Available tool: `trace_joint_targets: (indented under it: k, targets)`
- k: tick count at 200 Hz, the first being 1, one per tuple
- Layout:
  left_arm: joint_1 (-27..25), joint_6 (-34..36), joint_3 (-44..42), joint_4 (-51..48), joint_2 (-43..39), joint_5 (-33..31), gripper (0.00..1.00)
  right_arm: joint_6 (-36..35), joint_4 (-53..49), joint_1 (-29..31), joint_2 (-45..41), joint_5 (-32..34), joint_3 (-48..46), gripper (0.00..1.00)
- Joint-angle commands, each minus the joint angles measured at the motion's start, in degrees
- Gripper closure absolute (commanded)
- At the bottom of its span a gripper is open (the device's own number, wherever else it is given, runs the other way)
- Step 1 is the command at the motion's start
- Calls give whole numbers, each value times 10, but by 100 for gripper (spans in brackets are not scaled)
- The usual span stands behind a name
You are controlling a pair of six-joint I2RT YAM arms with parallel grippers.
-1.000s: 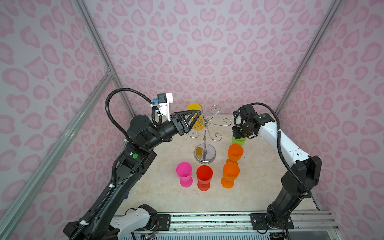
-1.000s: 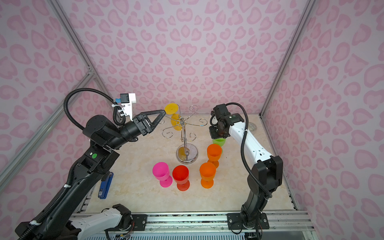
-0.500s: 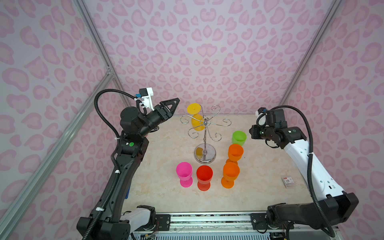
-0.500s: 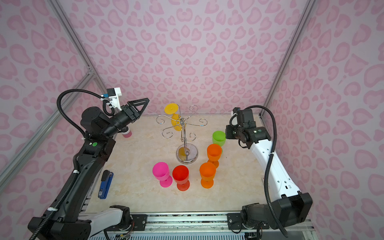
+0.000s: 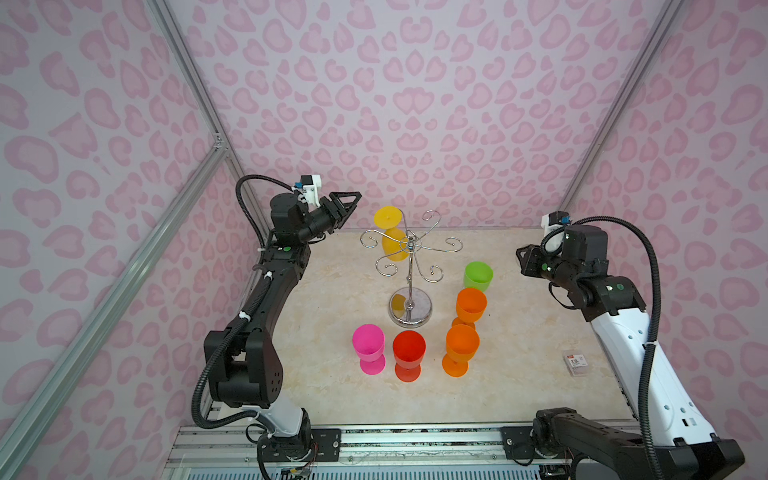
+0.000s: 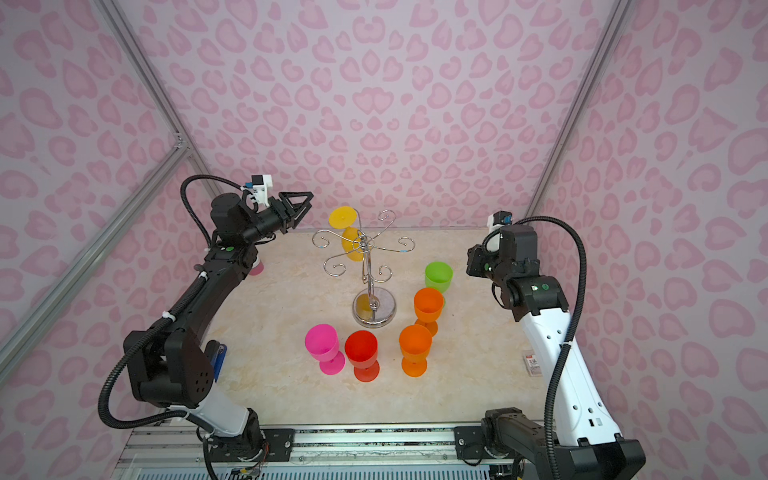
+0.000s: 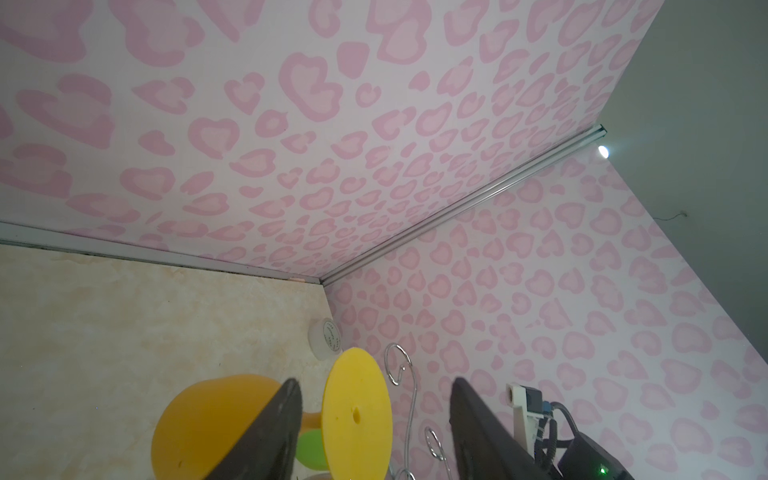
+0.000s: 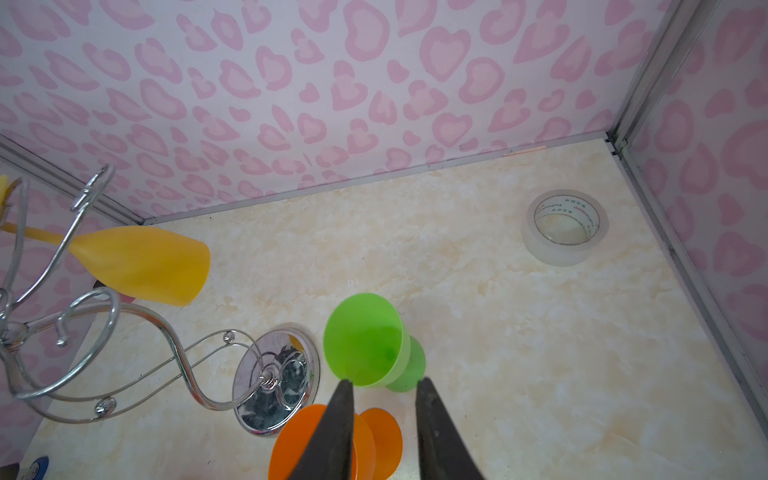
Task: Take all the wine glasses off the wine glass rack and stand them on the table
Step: 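Open the right gripper and withdraw it while the left gripper draws back, then reach the left gripper to the yellow glass's base disc on the rack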
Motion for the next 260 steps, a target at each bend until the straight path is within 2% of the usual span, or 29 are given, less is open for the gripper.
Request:
trace_joint_targets:
  k: [1,76,238,260]
  targets:
    - [-5,20,0,20,8,14,41,7,22,-4,0,-16,-6,73]
    - [-31,38,-23,26,25,25,43,16,35,-8,11,-38,-8,73]
    - [-39,25,-41,44,27,51,62,20,41,-14,11,-47,-23,73]
    - [-39,31,-38,41,29,56,63,21,42,-15,12,-48,-25,73]
